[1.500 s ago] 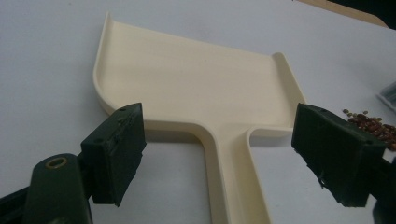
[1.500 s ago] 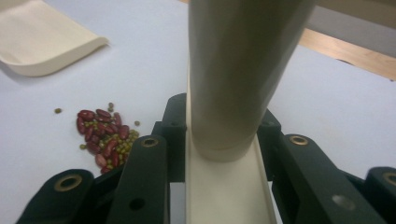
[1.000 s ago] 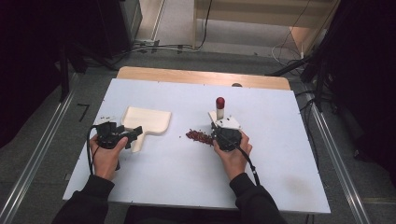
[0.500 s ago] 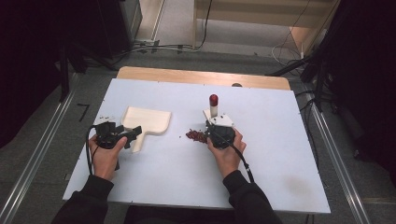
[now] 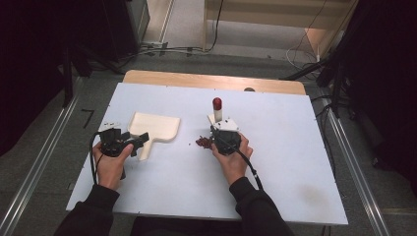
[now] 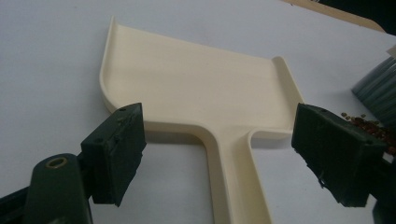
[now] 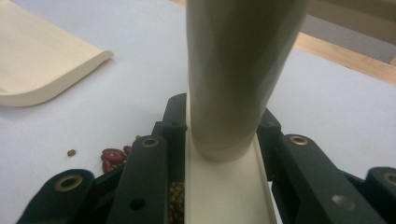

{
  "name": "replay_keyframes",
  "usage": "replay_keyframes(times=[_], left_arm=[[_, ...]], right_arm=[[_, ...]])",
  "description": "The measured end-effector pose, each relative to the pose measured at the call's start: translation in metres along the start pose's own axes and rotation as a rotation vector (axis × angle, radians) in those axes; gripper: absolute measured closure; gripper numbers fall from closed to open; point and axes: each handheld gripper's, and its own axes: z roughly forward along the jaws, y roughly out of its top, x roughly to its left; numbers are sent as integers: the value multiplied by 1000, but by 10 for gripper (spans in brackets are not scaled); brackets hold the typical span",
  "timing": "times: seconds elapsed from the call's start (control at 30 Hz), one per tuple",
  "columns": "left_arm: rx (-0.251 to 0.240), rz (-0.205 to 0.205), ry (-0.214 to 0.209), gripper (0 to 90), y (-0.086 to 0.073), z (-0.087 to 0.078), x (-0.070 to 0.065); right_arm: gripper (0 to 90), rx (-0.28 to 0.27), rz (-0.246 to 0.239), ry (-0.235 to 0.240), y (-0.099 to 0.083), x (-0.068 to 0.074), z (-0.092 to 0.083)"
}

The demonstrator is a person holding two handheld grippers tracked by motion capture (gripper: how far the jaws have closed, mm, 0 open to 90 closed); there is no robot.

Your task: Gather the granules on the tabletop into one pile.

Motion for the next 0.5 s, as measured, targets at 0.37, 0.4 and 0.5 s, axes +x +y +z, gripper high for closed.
replay_keyframes(times=[0.37, 0.4, 0.5], left_arm=[[0, 0, 2, 183, 0, 0, 0], [-1, -1, 2, 183, 0, 0, 0], [-2, -2, 1, 183, 0, 0, 0]], right_arm=[[643, -8, -13, 31, 4, 7, 3], [643, -6, -11, 32, 4, 8, 4], [643, -7, -25, 33, 5, 11, 5]])
